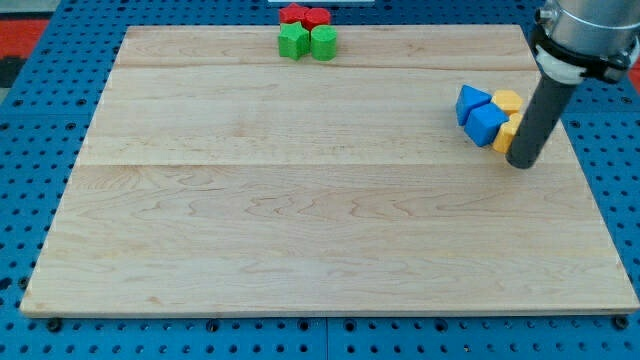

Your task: Push the yellow heart along with the yellow hexagon up a bit

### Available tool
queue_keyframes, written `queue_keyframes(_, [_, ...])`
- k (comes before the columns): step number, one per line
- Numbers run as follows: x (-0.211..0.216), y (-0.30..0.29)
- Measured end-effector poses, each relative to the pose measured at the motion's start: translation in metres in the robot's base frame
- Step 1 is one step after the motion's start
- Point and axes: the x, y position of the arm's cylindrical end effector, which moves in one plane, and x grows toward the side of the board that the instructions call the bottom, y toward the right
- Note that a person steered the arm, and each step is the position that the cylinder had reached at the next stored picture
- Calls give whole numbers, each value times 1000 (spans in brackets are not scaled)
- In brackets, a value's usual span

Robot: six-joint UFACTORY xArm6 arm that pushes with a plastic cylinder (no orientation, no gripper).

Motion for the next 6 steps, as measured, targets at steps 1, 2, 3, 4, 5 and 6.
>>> queue_keyframes(1, [-10,7])
queue_keyframes(2, [-53,16])
queue_keyframes(3, [-98,16])
queue_keyframes(4, [-124,16])
queue_keyframes(5, [-92,19])
queue_keyframes(6, [-53,11])
